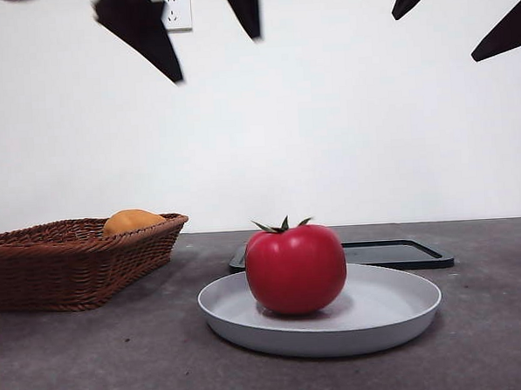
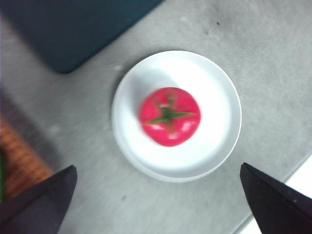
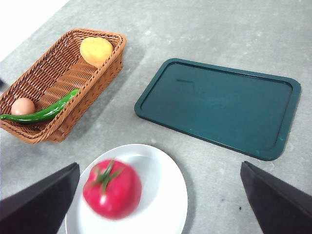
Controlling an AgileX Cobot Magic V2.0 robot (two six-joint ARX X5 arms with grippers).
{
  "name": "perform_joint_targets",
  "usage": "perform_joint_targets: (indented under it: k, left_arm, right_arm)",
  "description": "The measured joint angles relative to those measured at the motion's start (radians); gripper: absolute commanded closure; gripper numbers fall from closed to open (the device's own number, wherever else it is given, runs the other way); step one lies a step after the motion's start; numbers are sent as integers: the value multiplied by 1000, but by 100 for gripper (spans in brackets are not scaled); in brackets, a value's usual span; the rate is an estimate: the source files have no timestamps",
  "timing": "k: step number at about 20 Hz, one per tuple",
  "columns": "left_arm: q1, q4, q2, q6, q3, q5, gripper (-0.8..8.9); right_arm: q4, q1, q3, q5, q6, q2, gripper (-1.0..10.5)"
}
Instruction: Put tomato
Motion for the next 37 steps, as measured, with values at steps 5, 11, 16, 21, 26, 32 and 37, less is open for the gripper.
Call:
perform_joint_targets:
  k: [5, 11, 16, 21, 26, 32, 37]
  left_arm:
    - [38, 95, -189, 50, -116, 0, 62]
    - [63, 345, -488, 60, -479, 0, 62]
    - [63, 603, -739, 7, -772, 0, 62]
    - [63, 626, -788, -18, -808, 0, 62]
    - [63, 625, -788, -31, -808, 0, 62]
    - [63, 626, -788, -34, -808, 0, 62]
    - [63, 626, -788, -34, -808, 0, 62]
  right_arm:
    - [-1, 0, 0, 0, 0, 0, 394]
    - [0, 0, 0, 0, 0, 0, 394]
    - [0, 0, 0, 0, 0, 0, 394]
    - [0, 0, 0, 0, 0, 0, 394]
    - [-2, 27, 0, -1, 0, 2, 413]
    - [-47, 188, 90, 0, 0, 187, 458]
    - [-79, 279, 216, 1, -3, 447, 305]
